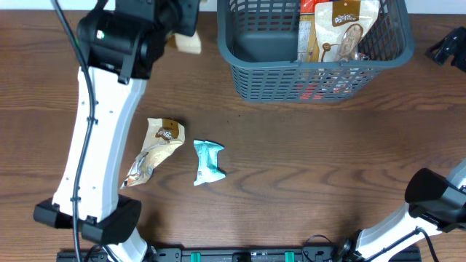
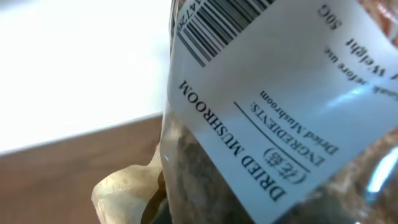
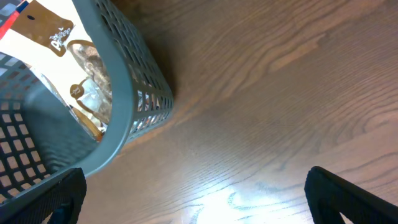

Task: Pack container
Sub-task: 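Carry the mushroom package into the grey basket and release it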

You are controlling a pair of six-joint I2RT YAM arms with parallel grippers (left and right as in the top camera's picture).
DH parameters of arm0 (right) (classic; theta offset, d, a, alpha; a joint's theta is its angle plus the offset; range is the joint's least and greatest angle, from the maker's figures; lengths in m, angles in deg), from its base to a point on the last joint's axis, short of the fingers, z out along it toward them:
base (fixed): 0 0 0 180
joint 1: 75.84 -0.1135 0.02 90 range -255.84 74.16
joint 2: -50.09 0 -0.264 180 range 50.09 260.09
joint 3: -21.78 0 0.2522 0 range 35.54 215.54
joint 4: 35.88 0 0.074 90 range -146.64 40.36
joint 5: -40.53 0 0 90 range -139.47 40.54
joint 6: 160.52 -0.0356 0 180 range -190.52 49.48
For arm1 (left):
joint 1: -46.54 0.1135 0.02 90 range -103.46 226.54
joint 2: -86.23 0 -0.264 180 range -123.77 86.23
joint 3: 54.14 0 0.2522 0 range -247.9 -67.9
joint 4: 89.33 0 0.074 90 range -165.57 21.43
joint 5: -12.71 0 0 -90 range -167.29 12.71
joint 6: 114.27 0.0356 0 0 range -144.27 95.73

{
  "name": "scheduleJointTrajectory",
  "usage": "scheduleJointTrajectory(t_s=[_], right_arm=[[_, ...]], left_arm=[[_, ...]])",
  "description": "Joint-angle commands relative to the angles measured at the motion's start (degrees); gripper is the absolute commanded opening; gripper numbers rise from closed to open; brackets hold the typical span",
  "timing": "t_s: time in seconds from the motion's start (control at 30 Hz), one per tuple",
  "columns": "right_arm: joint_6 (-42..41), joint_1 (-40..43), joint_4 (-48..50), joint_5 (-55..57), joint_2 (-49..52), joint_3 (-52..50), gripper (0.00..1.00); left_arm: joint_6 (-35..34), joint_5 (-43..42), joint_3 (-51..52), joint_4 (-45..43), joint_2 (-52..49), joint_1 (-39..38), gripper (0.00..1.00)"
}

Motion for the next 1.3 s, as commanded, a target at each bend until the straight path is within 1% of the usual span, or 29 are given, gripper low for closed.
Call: scheduleJointTrajectory(t_s=[0.0,0.13,0.27,0.37,0.47,0.77,0.87,1.07,1.1,1.13,1.17,1.2,1.23,1.27], right_arm=[[0.37,-0.37,-0.22,-0.5,0.04,-0.13,0.99],[0.37,-0.37,-0.46,-0.5,0.04,-0.13,0.99],[0.37,-0.37,-0.46,-0.5,0.04,-0.13,0.99],[0.37,-0.37,-0.72,-0.5,0.04,-0.13,0.99],[0.37,-0.37,-1.01,-0.52,0.04,-0.13,0.99],[0.35,-0.37,-1.09,-0.52,0.04,-0.13,0.99],[0.35,-0.37,-1.2,-0.52,0.04,-0.13,0.99],[0.35,-0.37,-1.55,-0.52,0.04,-0.13,0.99],[0.37,-0.37,-1.55,-0.52,0.04,-0.13,0.99],[0.35,-0.37,-1.55,-0.52,0.04,-0.13,0.99],[0.37,-0.37,-1.55,-0.52,0.04,-0.13,0.99],[0.37,-0.37,-1.55,-0.52,0.04,-0.13,0.99],[0.37,-0.37,-1.57,-0.52,0.04,-0.13,0.99],[0.37,-0.37,-1.66,-0.52,0.04,-0.13,0.99]], left_arm=[[-0.92,2.82,-0.35,-2.19,-2.12,-3.63,0.06],[-0.92,2.8,-0.28,-7.74,-3.48,-6.91,0.06],[-0.92,2.8,-0.28,-15.37,-5.7,-9.27,0.06],[-0.92,2.75,-0.26,-19.98,-7.89,-10.01,0.06],[-0.92,2.32,-0.26,-22.71,-10.64,-10.05,0.06],[-1.7,1.25,-0.24,-23.41,-20.06,-10.16,0.06],[-3.13,1.25,-0.24,-22.64,-22.12,-10.16,0.06],[-3.1,1.25,-0.02,-20.96,-23.89,-10.16,0.06],[-3.1,1.25,-0.02,-20.74,-23.89,-10.16,0.07],[-3.08,1.25,-0.02,-20.52,-23.89,-10.16,0.14],[-3.08,1.25,-0.02,-20.41,-23.89,-10.16,0.17],[-3.08,1.25,-0.02,-20.35,-23.89,-10.16,0.23],[-3.08,1.25,-0.02,-20.24,-23.89,-10.16,0.25],[-3.08,1.27,-0.02,-20.09,-23.89,-10.16,0.31]])
